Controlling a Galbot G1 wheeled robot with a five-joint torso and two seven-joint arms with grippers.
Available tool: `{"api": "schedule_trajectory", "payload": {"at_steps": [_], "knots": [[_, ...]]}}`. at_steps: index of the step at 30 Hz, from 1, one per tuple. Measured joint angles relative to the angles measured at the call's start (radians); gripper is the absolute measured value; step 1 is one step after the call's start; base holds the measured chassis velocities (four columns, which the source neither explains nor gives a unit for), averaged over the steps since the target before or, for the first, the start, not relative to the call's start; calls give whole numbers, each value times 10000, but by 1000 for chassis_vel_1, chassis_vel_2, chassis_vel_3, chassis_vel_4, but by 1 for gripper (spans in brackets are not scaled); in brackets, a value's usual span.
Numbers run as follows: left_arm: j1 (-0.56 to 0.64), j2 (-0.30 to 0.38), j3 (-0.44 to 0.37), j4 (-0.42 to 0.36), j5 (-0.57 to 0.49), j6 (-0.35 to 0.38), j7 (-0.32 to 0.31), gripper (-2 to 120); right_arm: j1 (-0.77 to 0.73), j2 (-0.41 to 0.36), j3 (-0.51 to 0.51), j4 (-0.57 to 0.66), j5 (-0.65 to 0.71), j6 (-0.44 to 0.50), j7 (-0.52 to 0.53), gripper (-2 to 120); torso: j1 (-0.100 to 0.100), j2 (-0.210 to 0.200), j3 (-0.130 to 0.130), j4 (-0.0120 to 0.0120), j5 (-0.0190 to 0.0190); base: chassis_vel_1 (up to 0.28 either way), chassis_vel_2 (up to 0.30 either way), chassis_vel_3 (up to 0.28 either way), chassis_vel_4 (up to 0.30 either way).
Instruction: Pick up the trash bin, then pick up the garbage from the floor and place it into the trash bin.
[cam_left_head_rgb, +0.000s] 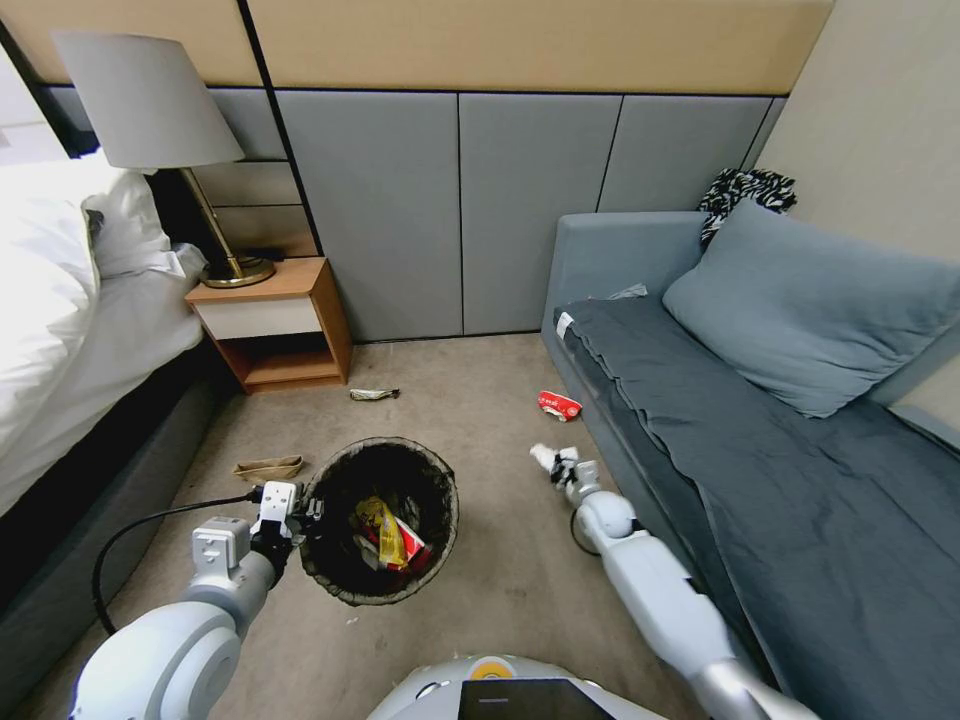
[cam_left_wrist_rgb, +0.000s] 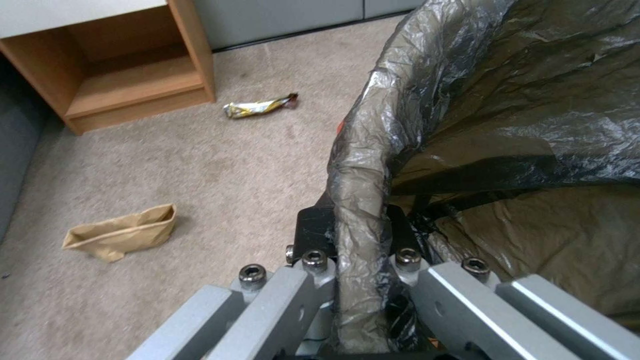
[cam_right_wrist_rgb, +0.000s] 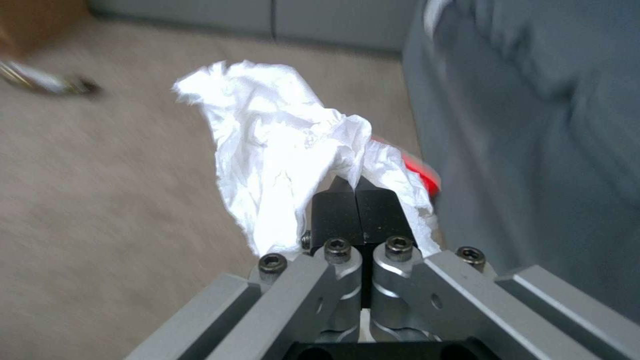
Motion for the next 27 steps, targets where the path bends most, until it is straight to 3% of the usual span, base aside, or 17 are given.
{"api": "schedule_trajectory", "payload": {"at_steps": [1, 3, 10, 18, 27], "knots": [[0, 0, 0, 0, 0, 0, 0, 1, 0, 0, 0, 0, 0, 0, 0, 0, 0, 0, 0, 0, 0, 0, 0, 0, 0], [-93, 12, 59, 0, 0, 0, -1, 1, -241, -653, 110, 2103, 826, -349, 431, 0, 0, 0, 0, 6, 1, 0, 0, 0, 0], [-215, 136, 90, 0, 0, 0, -2, 1, -104, -1175, -62, 4271, 1967, -663, 482, 0, 0, 0, 0, 6, 0, 0, 0, 0, 0], [-244, 145, 148, 0, 28, 0, -6, 1, 601, -1429, -748, 5292, 3346, -395, -400, 0, 0, 0, 0, 5, -1, 0, 0, 0, 0], [-222, 133, 174, 0, 123, 0, -8, 1, 1136, -1392, -1822, 5761, 3582, -431, -1244, 0, 0, 0, 0, 5, -2, 0, 0, 0, 0]]}}
